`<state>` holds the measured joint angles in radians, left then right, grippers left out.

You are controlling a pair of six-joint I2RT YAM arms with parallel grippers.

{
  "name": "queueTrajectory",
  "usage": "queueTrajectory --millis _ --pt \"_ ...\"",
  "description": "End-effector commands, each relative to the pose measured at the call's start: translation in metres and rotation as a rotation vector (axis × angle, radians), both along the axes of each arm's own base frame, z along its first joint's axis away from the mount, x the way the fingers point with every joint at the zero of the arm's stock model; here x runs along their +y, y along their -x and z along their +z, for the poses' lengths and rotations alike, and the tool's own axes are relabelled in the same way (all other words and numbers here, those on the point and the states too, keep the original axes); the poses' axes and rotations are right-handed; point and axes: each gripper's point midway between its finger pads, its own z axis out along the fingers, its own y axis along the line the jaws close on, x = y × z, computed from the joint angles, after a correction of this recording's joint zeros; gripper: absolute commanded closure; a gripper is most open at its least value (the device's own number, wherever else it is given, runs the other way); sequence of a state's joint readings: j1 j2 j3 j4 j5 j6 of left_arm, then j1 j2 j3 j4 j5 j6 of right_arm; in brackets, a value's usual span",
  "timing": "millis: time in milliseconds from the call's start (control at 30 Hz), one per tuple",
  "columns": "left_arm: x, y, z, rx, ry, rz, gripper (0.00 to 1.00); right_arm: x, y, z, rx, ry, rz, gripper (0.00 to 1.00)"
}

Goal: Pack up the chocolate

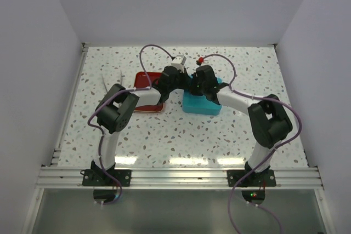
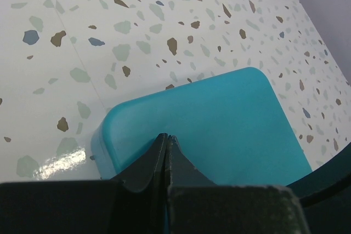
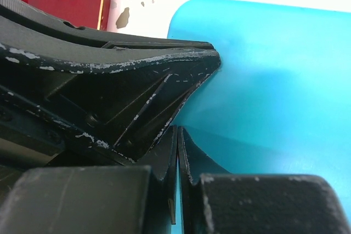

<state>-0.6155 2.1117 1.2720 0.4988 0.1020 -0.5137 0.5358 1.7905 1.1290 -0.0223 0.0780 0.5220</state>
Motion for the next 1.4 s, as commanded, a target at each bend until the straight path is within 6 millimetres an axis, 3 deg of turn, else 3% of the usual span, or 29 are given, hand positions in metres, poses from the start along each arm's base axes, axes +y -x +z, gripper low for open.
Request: queueTrajectory --millis 0,100,167,233,267,333,400,433,467,500,533,567,600,633,667,733,767,833,867,900,933,1033,1067,1133,1233,1367 --pt "0.031 0.06 -0.106 0.314 -0.231 -0.052 1.0 -0.032 0.048 -0.058 0.207 0.155 -0.004 1.0" --pt "0.027 0.051 -0.076 0.232 -0.203 -0.06 1.0 -0.025 0.042 -0.035 0.144 0.118 0.018 1.0" --pt "0.024 0.045 -0.055 0.169 -0.17 -0.059 1.0 -0.022 0.038 -0.007 0.077 0.078 0.025 1.0" --pt "0.02 0.037 -0.015 0.07 -0.123 -0.056 0.99 -0.023 0.036 0.023 0.002 0.051 0.029 1.0" --pt "0.022 0.034 0.008 0.023 -0.105 -0.044 0.9 -0.024 0.037 0.032 -0.018 0.047 0.033 1.0" --pt "0.022 0.03 0.035 -0.047 -0.083 -0.035 0.8 -0.028 0.042 0.06 -0.074 0.029 0.033 1.0" --pt "0.029 0.027 0.07 -0.124 -0.069 -0.007 0.61 -0.039 0.044 0.076 -0.118 0.046 0.012 0.98" --pt "0.033 0.028 0.078 -0.141 -0.07 0.004 0.53 -0.044 0.048 0.079 -0.123 0.056 0.003 0.87" --pt "0.041 0.029 0.102 -0.183 -0.057 0.027 0.34 -0.052 0.05 0.098 -0.171 0.056 -0.013 0.81" --pt "0.047 0.03 0.108 -0.194 -0.07 0.034 0.25 -0.058 0.055 0.098 -0.167 0.069 -0.018 0.72" --pt "0.053 0.033 0.114 -0.202 -0.08 0.048 0.13 -0.063 0.058 0.104 -0.18 0.072 -0.028 0.54" --pt "0.065 0.034 0.135 -0.236 -0.081 0.088 0.0 -0.069 0.062 0.116 -0.208 0.065 -0.04 0.42" --pt "0.072 0.036 0.142 -0.251 -0.104 0.096 0.0 -0.077 0.065 0.117 -0.215 0.076 -0.052 0.34" --pt "0.081 0.041 0.136 -0.22 -0.149 0.106 0.0 -0.084 0.068 0.118 -0.215 0.086 -0.065 0.14" --pt "0.094 0.043 0.154 -0.238 -0.16 0.144 0.0 -0.09 0.07 0.121 -0.22 0.09 -0.074 0.09" --pt "0.118 0.052 0.146 -0.188 -0.257 0.187 0.0 -0.108 0.077 0.126 -0.236 0.106 -0.104 0.03" --pt "0.136 0.056 0.158 -0.198 -0.279 0.248 0.0 -0.115 0.079 0.128 -0.243 0.11 -0.116 0.02" --pt "0.163 0.073 0.142 -0.137 -0.381 0.281 0.0 -0.138 0.085 0.13 -0.247 0.103 -0.156 0.01" --pt "0.178 0.081 0.155 -0.154 -0.392 0.327 0.0 -0.145 0.086 0.131 -0.25 0.1 -0.169 0.01" --pt "0.191 0.091 0.147 -0.119 -0.436 0.339 0.0 -0.163 0.088 0.132 -0.256 0.098 -0.211 0.01" --pt "0.205 0.101 0.155 -0.128 -0.44 0.379 0.0 -0.17 0.091 0.131 -0.253 0.104 -0.225 0.01" --pt "0.227 0.126 0.151 -0.098 -0.468 0.406 0.0 -0.189 0.098 0.136 -0.267 0.121 -0.266 0.01" --pt "0.233 0.135 0.167 -0.131 -0.43 0.421 0.0 -0.192 0.1 0.137 -0.269 0.12 -0.273 0.01" --pt "0.241 0.148 0.174 -0.149 -0.411 0.427 0.0 -0.198 0.105 0.143 -0.28 0.117 -0.289 0.01" --pt "0.259 0.164 0.205 -0.203 -0.353 0.483 0.0 -0.203 0.111 0.153 -0.3 0.113 -0.305 0.01" --pt "0.264 0.17 0.21 -0.202 -0.361 0.485 0.0 -0.203 0.115 0.163 -0.313 0.103 -0.306 0.01"
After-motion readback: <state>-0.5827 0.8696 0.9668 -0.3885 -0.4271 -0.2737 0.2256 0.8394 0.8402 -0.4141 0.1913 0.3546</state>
